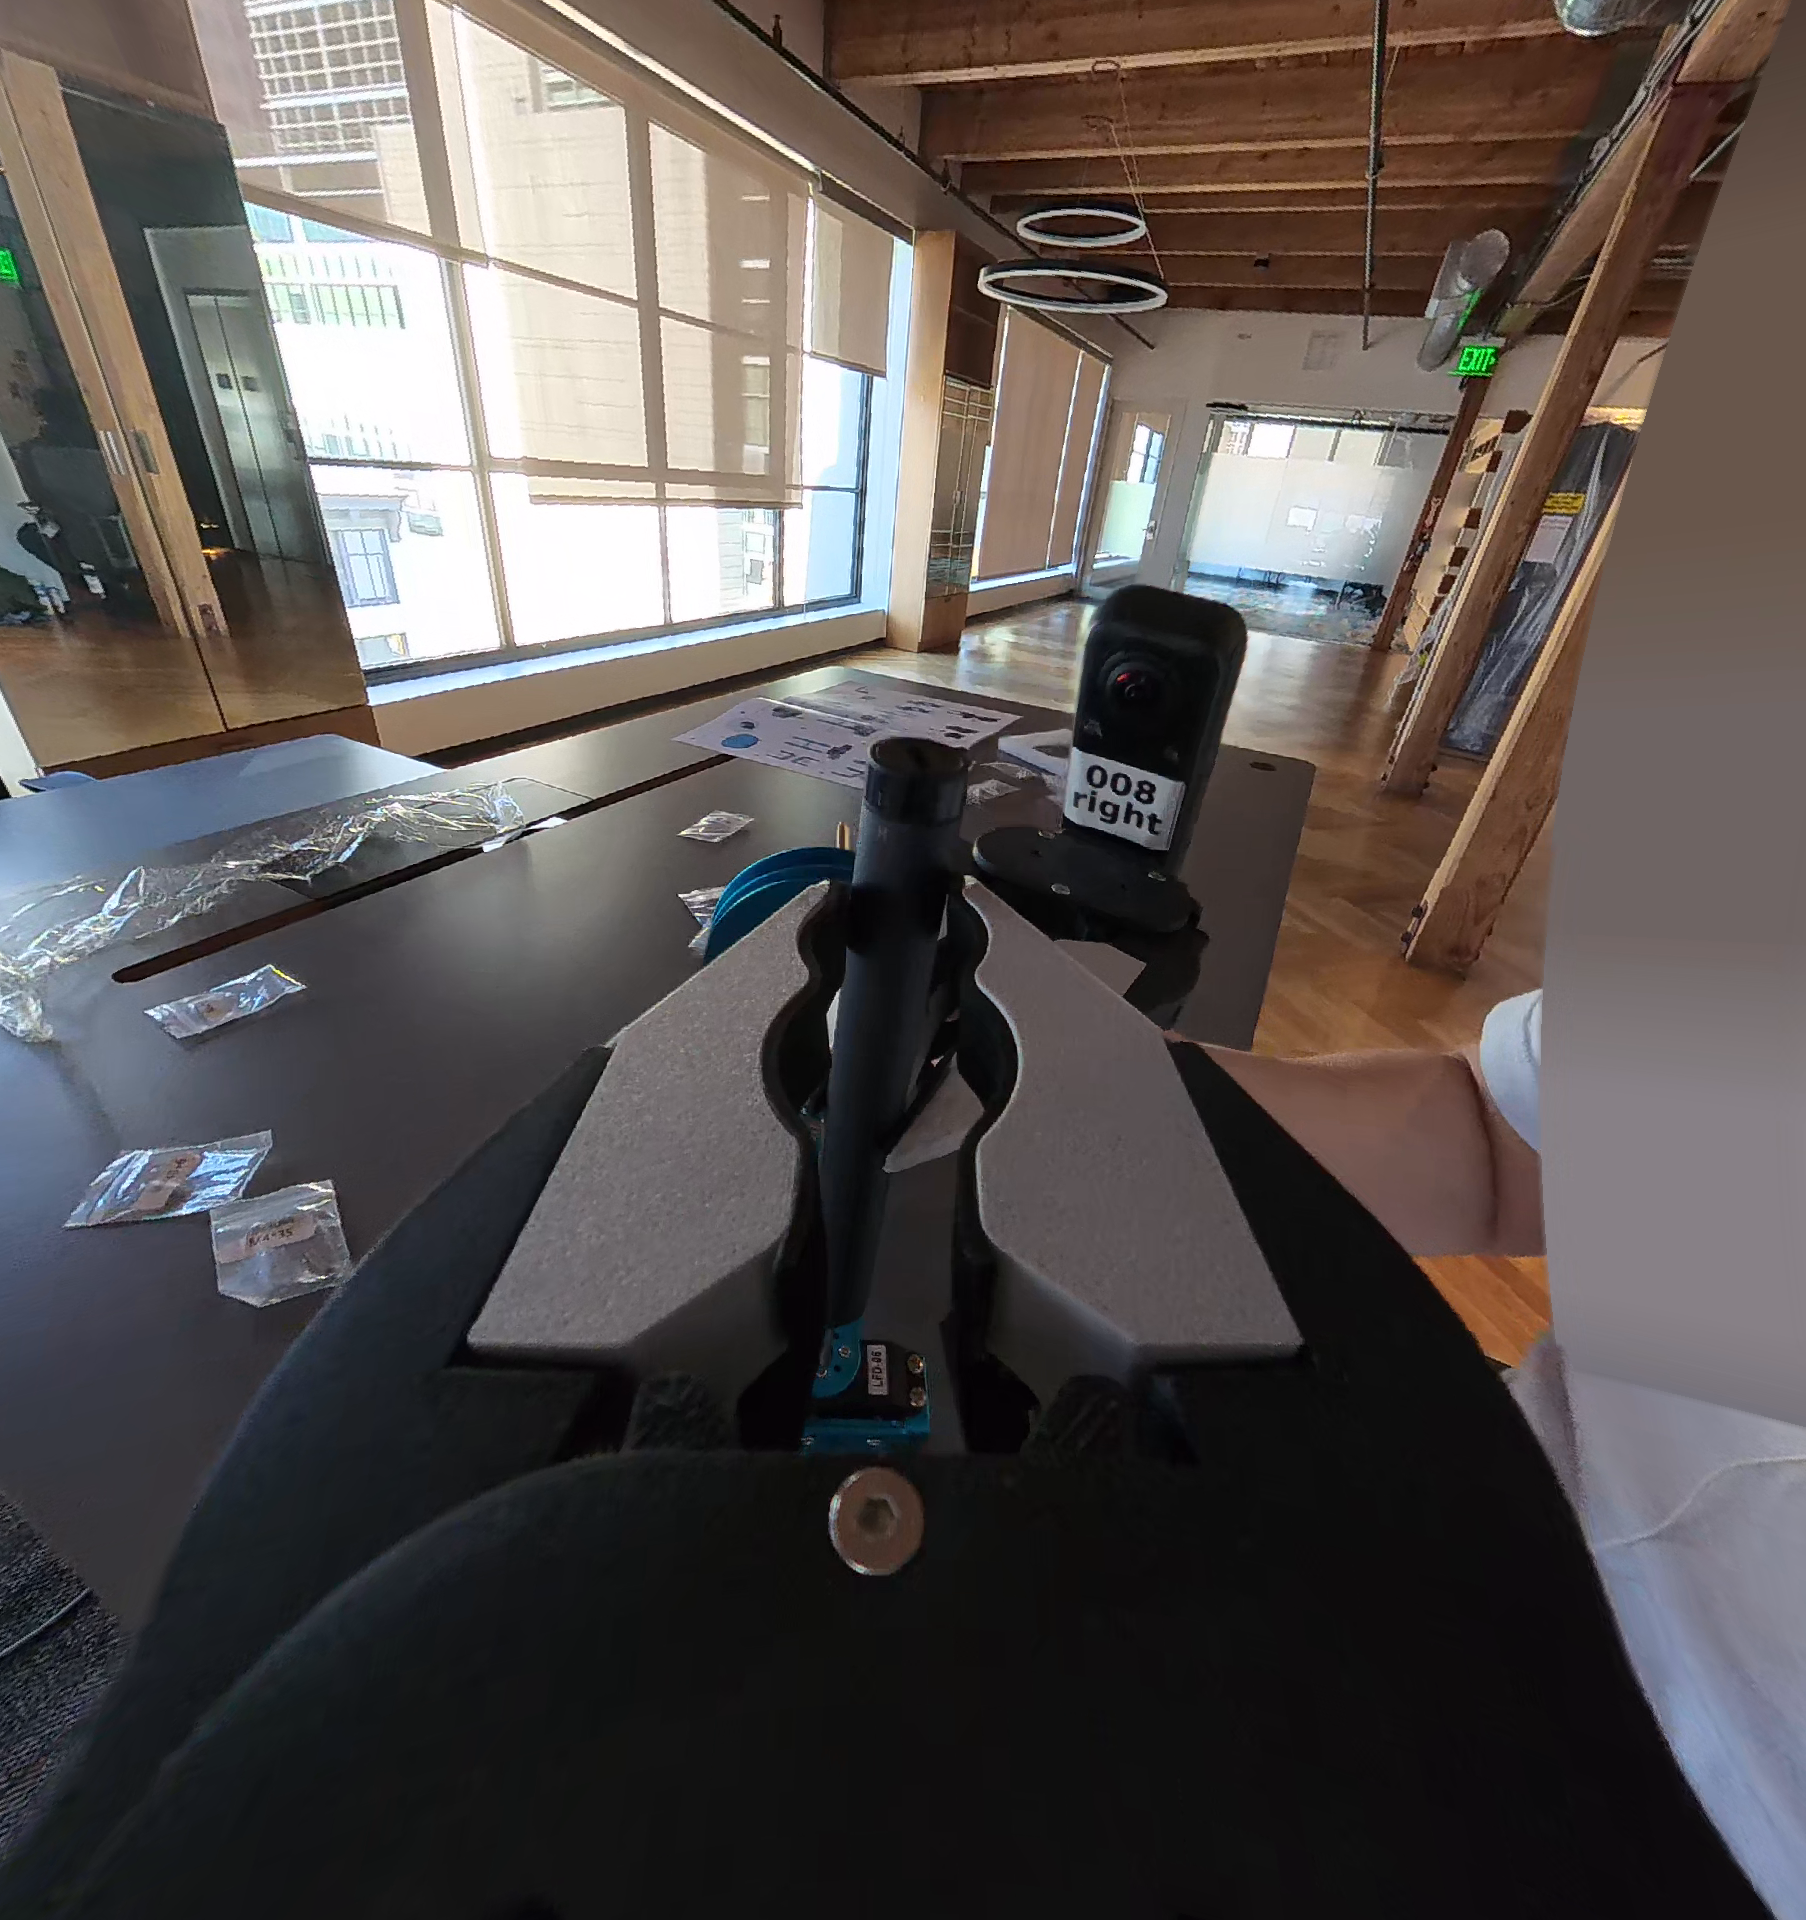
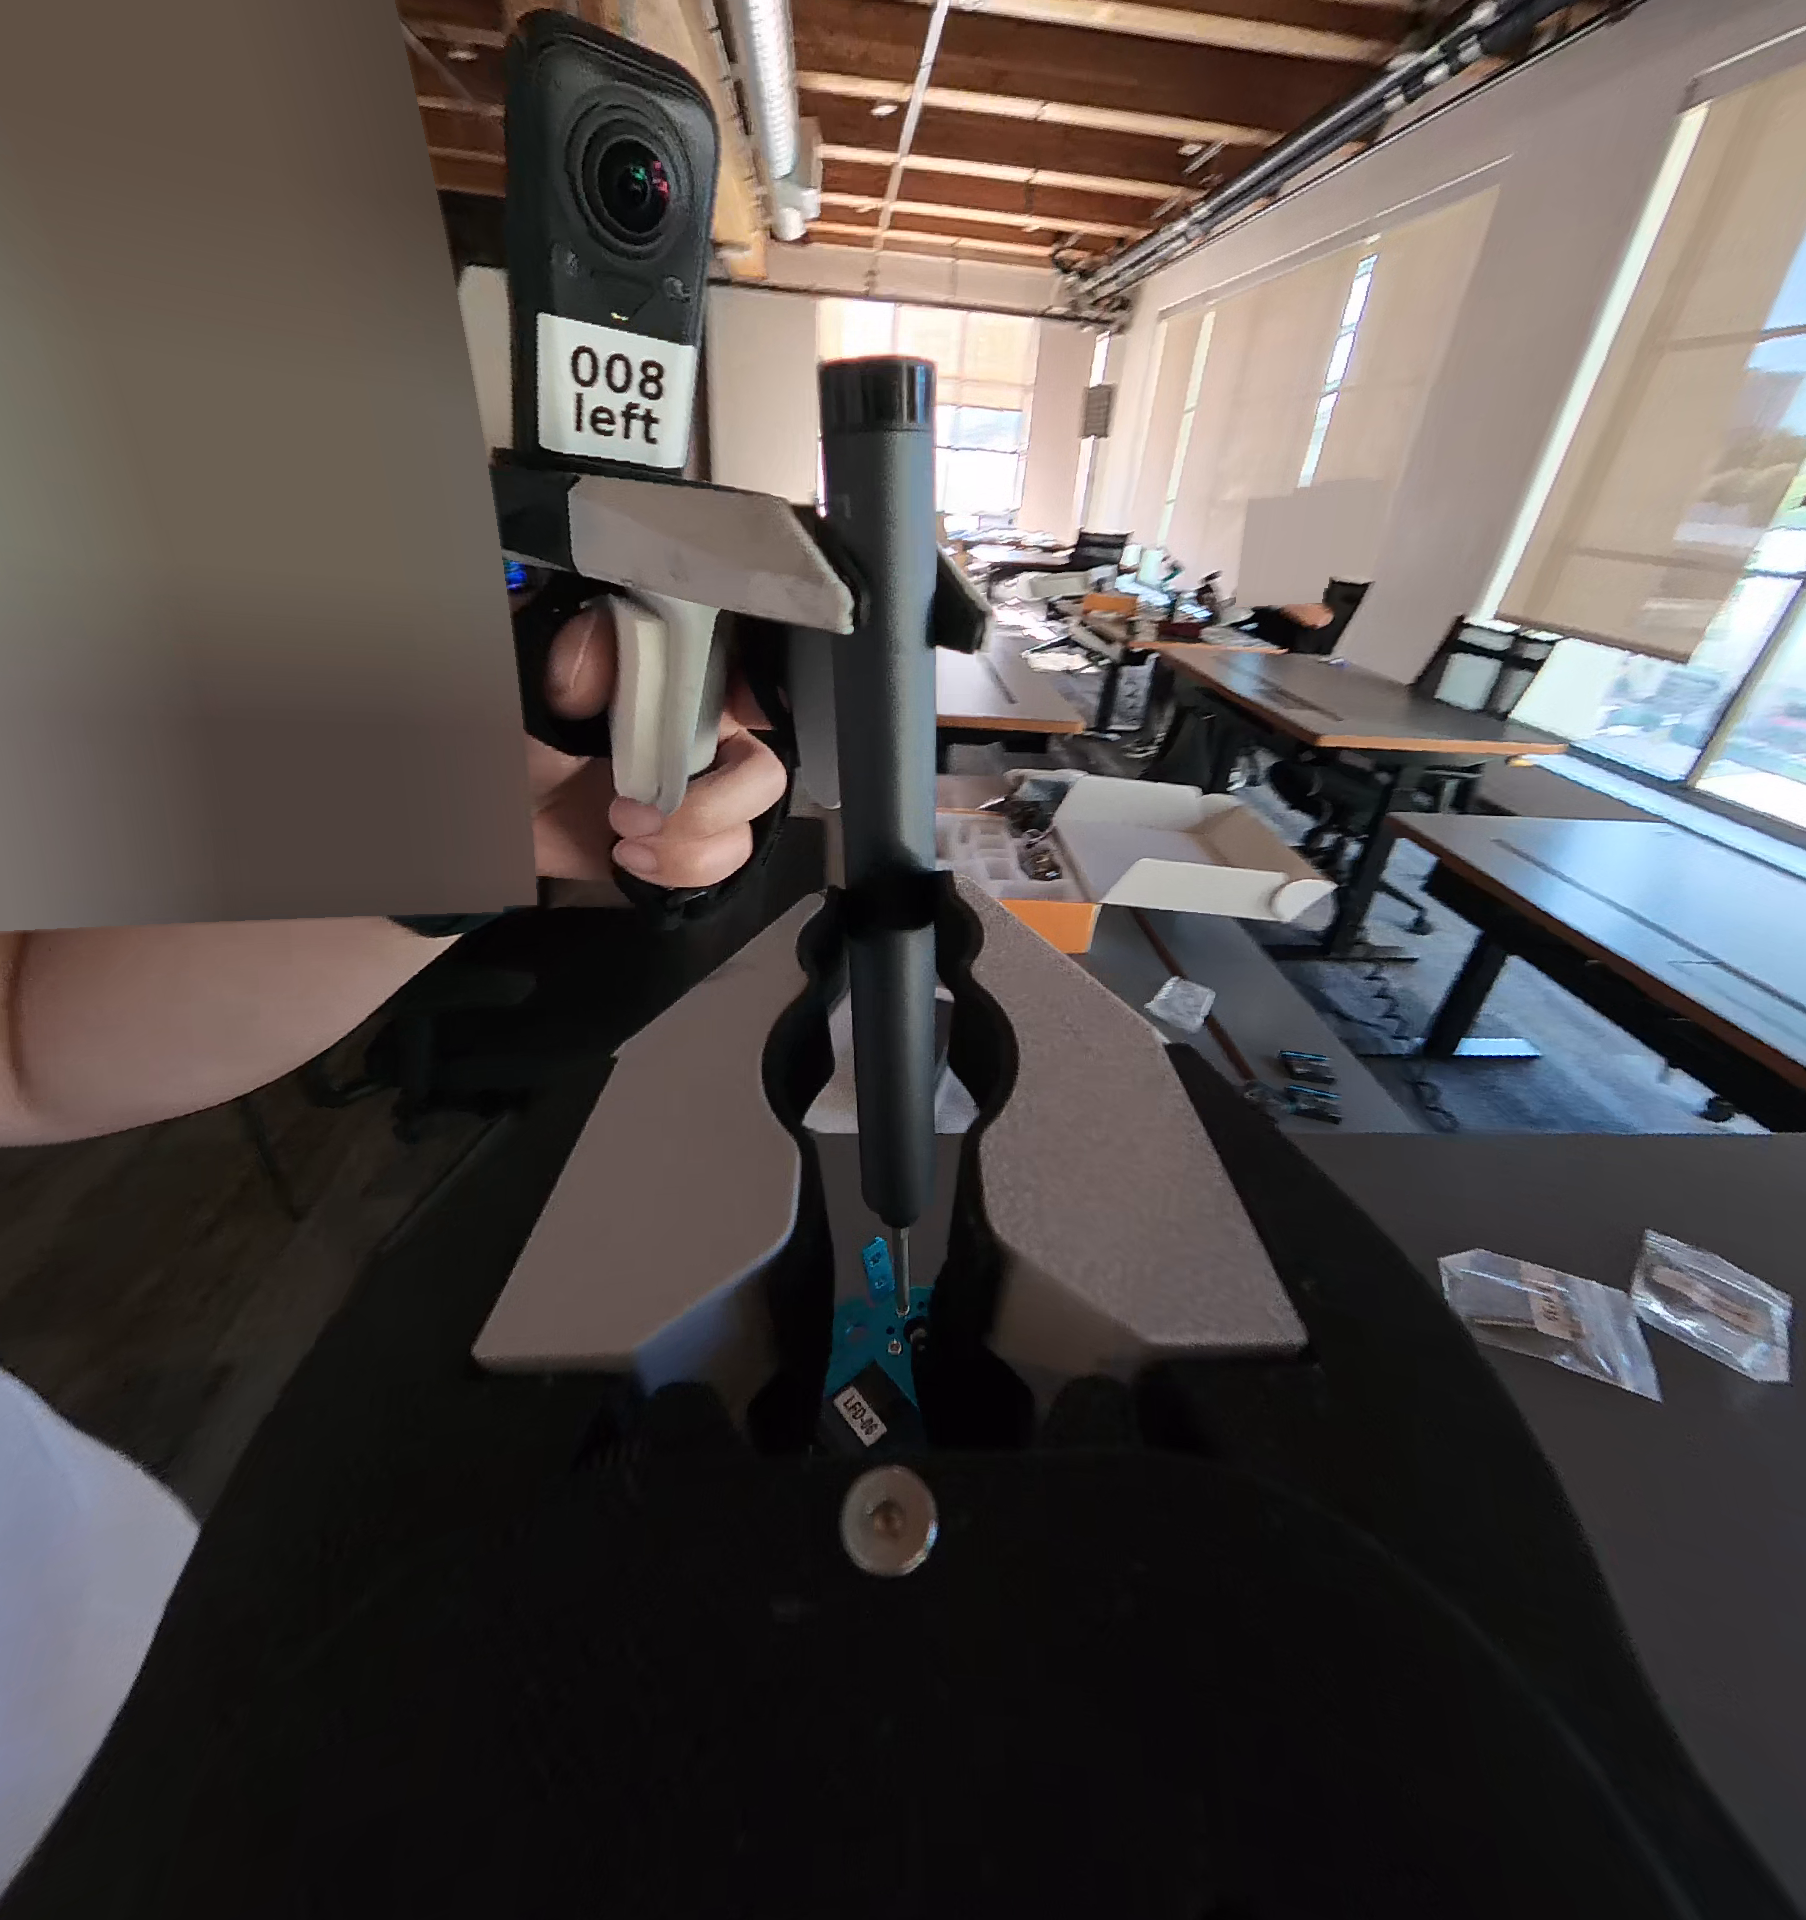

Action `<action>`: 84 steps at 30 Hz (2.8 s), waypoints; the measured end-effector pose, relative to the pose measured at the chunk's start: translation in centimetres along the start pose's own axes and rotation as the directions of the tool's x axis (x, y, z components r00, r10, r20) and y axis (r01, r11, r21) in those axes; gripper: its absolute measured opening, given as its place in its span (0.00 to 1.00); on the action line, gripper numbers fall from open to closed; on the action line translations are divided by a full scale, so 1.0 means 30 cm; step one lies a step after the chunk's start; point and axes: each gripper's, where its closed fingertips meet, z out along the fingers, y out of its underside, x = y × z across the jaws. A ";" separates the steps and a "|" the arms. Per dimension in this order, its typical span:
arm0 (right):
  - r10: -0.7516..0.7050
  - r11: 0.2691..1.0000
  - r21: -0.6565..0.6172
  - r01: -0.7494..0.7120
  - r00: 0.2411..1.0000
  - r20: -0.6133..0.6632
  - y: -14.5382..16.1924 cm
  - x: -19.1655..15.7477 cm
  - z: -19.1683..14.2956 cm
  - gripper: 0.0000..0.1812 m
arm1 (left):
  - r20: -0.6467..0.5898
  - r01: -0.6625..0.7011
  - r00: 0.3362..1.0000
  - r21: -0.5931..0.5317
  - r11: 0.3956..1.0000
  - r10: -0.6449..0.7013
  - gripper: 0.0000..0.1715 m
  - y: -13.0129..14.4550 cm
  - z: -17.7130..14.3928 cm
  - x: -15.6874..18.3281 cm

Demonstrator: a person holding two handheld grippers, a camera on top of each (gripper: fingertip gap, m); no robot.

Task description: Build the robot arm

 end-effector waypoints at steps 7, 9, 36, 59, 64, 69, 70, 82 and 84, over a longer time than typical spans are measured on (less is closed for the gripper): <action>-0.026 0.999 0.018 0.028 0.993 -0.117 -0.001 0.006 -0.008 0.09 | 0.041 -0.056 0.998 -0.019 0.998 0.057 0.10 -0.005 0.011 0.004; -0.023 1.000 0.011 0.024 0.995 -0.092 -0.001 0.004 -0.010 0.09 | 0.027 -0.067 0.997 -0.027 0.997 0.067 0.10 -0.004 0.013 0.007; -0.121 0.986 -0.126 0.112 0.991 -0.059 -0.026 -0.011 0.010 0.09 | -0.014 -0.153 0.988 -0.113 0.982 0.152 0.10 -0.003 0.016 0.018; -0.127 0.967 -0.210 0.147 0.986 0.107 -0.004 -0.023 0.029 0.09 | -0.034 -0.152 0.988 -0.174 0.973 0.148 0.09 0.013 0.027 0.005; -0.153 0.970 -0.192 0.147 0.988 -0.015 -0.005 -0.005 0.031 0.10 | 0.016 -0.075 0.997 -0.145 0.987 0.078 0.11 0.008 0.027 -0.011; -0.154 0.974 -0.181 0.134 0.983 -0.101 -0.008 -0.002 0.024 0.10 | 0.048 -0.123 0.990 -0.146 0.982 0.131 0.10 0.014 0.030 -0.014; -0.170 0.970 -0.191 0.152 0.982 -0.077 -0.007 -0.004 0.025 0.10 | 0.033 -0.120 0.991 -0.154 0.981 0.127 0.10 0.015 0.029 -0.013; -0.176 0.972 -0.178 0.151 0.975 -0.133 -0.017 -0.008 0.025 0.10 | 0.041 -0.143 0.988 -0.161 0.976 0.152 0.11 0.033 0.043 -0.001; -0.179 0.975 -0.166 0.147 0.964 -0.197 -0.019 -0.004 0.019 0.10 | 0.050 -0.201 0.976 -0.179 0.963 0.213 0.10 0.040 0.052 0.000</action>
